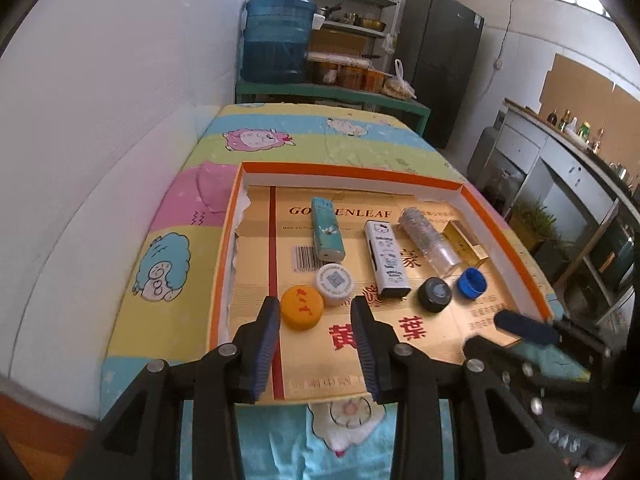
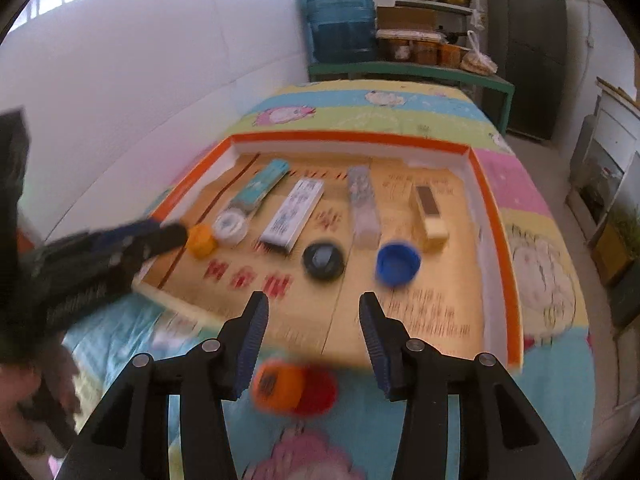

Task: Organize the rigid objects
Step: 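Open the right tool to drop the black cap while the left tool releases the orange cap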

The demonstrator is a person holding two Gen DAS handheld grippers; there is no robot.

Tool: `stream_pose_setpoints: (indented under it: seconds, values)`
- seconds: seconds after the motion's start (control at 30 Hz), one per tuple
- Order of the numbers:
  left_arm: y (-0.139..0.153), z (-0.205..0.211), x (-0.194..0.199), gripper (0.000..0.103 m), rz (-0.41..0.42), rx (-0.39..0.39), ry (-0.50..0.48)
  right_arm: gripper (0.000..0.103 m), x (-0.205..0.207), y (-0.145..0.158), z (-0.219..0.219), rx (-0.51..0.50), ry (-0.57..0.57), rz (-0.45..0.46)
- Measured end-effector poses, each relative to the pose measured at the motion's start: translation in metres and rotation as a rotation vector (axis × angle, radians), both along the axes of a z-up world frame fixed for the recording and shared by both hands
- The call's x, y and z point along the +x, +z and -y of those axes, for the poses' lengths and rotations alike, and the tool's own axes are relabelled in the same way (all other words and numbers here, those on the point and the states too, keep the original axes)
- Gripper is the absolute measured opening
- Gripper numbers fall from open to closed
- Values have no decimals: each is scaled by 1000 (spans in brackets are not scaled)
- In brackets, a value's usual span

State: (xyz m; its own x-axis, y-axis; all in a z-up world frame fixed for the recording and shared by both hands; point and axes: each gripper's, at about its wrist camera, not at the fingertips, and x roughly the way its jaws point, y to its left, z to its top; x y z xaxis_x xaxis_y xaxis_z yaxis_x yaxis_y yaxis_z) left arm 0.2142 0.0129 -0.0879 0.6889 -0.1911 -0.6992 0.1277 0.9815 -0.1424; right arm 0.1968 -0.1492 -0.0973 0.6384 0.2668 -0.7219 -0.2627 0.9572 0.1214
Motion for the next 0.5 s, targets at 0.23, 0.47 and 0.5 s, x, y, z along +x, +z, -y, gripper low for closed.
stream_pose_setpoints:
  seconds: [0.23,0.47,0.5]
  values:
    - [9,5,-27,36,27,-2,-13,51,-41,3,-10,-38,74,30]
    - [10,7,-39,36,27,-10,-24,51,-43,-16,-25,-132,89,22]
    - [10,7,-40,36,25,-11,-24,51,-41,-18,-27,-140,90,19]
